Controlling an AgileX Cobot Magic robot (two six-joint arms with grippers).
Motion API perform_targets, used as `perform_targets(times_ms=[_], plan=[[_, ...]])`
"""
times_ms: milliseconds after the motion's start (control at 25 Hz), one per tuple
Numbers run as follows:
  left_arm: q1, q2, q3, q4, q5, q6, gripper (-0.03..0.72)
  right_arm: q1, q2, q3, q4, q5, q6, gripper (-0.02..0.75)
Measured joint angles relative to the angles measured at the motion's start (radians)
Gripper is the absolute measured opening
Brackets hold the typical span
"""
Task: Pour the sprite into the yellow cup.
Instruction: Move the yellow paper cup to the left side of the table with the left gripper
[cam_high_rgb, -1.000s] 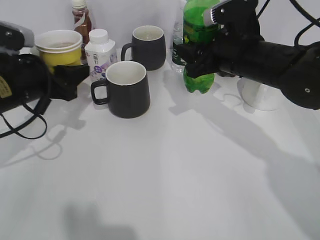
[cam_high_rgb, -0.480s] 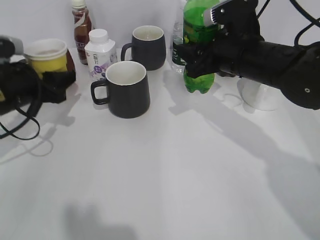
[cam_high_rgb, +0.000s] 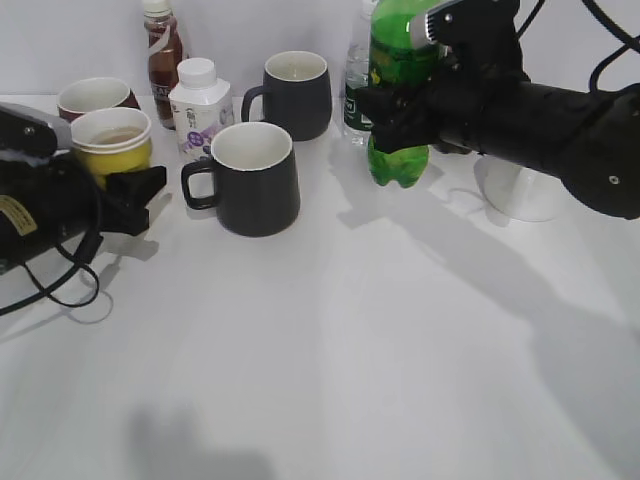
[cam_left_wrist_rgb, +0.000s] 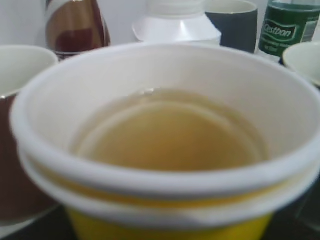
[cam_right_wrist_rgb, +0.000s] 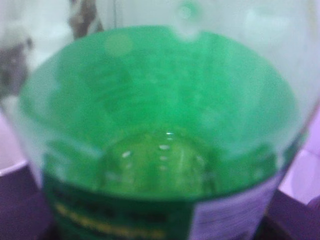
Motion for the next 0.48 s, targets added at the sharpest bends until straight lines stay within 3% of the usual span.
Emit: perform_targets(times_ms=[480], plan=[[0.0, 0.109, 0.0, -0.063, -0.11, 0.096, 0.402, 0.0, 0.022, 0.0, 0.004, 0.002, 0.006, 0.448]])
